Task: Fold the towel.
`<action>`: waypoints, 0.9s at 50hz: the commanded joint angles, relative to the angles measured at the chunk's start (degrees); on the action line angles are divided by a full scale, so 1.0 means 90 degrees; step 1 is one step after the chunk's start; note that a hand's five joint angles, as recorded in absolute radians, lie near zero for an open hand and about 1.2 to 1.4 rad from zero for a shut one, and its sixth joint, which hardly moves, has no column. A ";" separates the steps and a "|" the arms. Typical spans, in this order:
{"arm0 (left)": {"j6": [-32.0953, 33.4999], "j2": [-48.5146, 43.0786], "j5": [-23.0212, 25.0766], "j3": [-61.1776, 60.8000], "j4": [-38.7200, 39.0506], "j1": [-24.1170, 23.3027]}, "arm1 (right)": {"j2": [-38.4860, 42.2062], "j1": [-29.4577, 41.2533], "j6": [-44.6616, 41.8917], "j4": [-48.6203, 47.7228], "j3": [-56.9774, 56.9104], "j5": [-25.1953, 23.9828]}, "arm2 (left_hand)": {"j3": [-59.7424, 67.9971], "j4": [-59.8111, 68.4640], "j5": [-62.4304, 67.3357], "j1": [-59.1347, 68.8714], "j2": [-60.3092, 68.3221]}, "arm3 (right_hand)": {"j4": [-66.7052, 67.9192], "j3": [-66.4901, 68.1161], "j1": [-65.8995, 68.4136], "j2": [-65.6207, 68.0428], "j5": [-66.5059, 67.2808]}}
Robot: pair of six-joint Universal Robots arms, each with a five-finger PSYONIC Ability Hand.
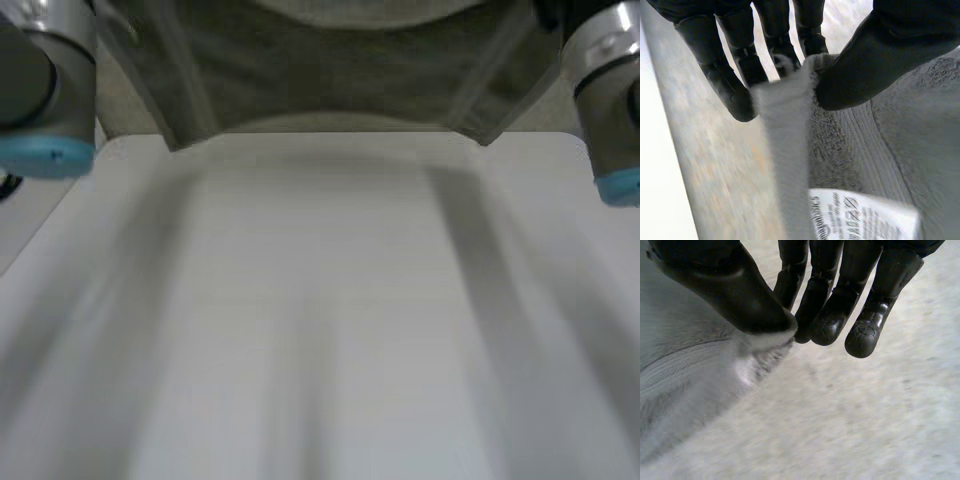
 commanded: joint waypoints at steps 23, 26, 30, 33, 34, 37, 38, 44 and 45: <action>0.0168 0.1792 0.1641 -0.6718 0.1978 0.0921 | -0.2671 -0.1093 0.0783 0.1255 0.4822 -0.1768 | -0.0966 -0.0745 -0.1671 -0.0389 -0.0666 | 0.0342 0.0373 0.0371 0.0430 0.0321; 0.0168 0.2505 0.1758 -0.7050 0.1569 0.1165 | -0.3258 -0.1435 0.0853 0.2007 0.4802 -0.1952 | -0.0966 -0.0745 -0.1671 -0.0389 -0.0666 | 0.0342 0.0373 0.0371 0.0430 0.0321; 0.0158 0.3036 0.1925 -0.7296 0.1039 0.1440 | -0.3562 -0.1806 0.0843 0.2623 0.4695 -0.2264 | -0.0966 -0.0745 -0.1671 -0.0389 -0.0666 | 0.0342 0.0373 0.0371 0.0430 0.0321; 0.0158 0.3348 0.2130 -0.7471 0.0668 0.1645 | -0.3602 -0.2090 0.0756 0.2937 0.4636 -0.2684 | -0.0966 -0.0745 -0.1671 -0.0389 -0.0666 | 0.0342 0.0373 0.0371 0.0430 0.0321; 0.0158 0.3406 0.2217 -0.7491 0.0562 0.1635 | -0.3544 -0.2168 0.0669 0.2967 0.4617 -0.2870 | -0.0966 -0.0745 -0.1671 -0.0389 -0.0666 | 0.0342 0.0373 0.0371 0.0430 0.0321; 0.0158 0.3310 0.2315 -0.7462 0.0512 0.1616 | -0.3127 -0.2198 0.0444 0.2900 0.4510 -0.2988 | -0.0966 -0.0745 -0.1671 -0.0389 -0.0666 | 0.0342 0.0373 0.0371 0.0430 0.0321; 0.0158 0.3309 0.2315 -0.7462 0.0512 0.1616 | -0.3124 -0.2198 0.0443 0.2899 0.4509 -0.2989 | -0.0966 -0.0745 -0.1671 -0.0389 -0.0666 | 0.0342 0.0373 0.0371 0.0430 0.0321; 0.0168 0.2157 0.2247 -0.6827 0.0707 0.1508 | -0.1428 -0.1906 -0.0005 0.2841 0.3662 -0.2775 | -0.0966 -0.0745 -0.1671 -0.0389 -0.0666 | 0.0342 0.0373 0.0371 0.0430 0.0321; 0.0168 0.2157 0.2247 -0.6827 0.0707 0.1508 | -0.1018 -0.1808 -0.0045 0.2850 0.3389 -0.2629 | -0.0966 -0.0745 -0.1671 -0.0389 -0.0666 | 0.0342 0.0373 0.0371 0.0430 0.0321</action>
